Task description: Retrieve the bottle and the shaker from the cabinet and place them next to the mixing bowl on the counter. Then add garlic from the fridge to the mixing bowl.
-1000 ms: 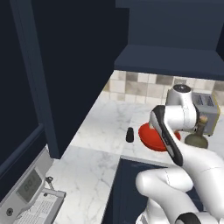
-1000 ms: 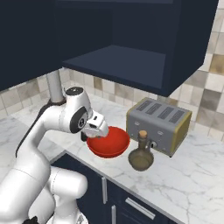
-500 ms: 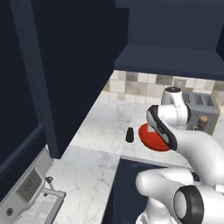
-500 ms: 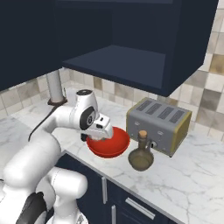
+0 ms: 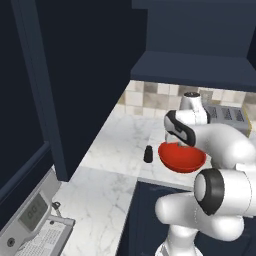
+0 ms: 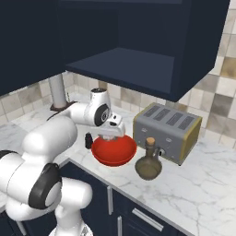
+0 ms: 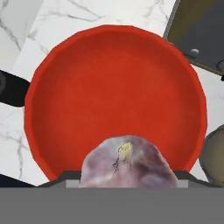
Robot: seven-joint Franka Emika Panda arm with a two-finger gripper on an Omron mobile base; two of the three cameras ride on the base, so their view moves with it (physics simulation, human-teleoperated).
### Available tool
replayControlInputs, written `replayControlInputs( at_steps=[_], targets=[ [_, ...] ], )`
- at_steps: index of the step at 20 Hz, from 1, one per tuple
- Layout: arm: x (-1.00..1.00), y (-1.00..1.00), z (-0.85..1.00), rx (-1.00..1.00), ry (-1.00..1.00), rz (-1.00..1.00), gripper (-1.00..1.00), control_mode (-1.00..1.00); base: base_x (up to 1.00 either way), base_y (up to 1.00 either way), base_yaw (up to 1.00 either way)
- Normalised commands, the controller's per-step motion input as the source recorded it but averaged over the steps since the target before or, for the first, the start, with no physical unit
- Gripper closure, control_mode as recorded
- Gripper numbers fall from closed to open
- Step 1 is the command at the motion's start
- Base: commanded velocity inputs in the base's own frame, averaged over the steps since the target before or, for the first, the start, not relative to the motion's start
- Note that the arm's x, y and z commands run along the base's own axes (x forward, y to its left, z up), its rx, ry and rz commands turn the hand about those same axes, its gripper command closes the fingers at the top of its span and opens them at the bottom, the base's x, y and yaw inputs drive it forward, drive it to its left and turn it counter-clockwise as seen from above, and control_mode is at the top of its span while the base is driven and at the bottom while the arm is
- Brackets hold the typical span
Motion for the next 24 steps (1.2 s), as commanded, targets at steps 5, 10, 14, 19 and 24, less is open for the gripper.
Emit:
replayControlInputs(
  at_steps=[5,10,14,19,24],
  targets=[
    [0.0,0.0,-0.2,0.05,0.0,0.06,1.0,-1.0,0.0,0.0,0.0],
    [0.0,0.0,-0.31,0.04,0.0,0.05,1.0,-1.0,0.0,0.0,0.0],
    [0.0,-0.04,-0.31,0.0,0.0,0.02,1.0,-1.0,0.0,0.0,0.0],
    [0.03,-0.04,-0.44,0.0,0.0,0.0,1.0,-1.0,0.0,0.0,0.0],
    [0.0,-0.08,-0.36,0.0,0.0,0.0,1.0,-1.0,0.0,0.0,0.0]
  ],
)
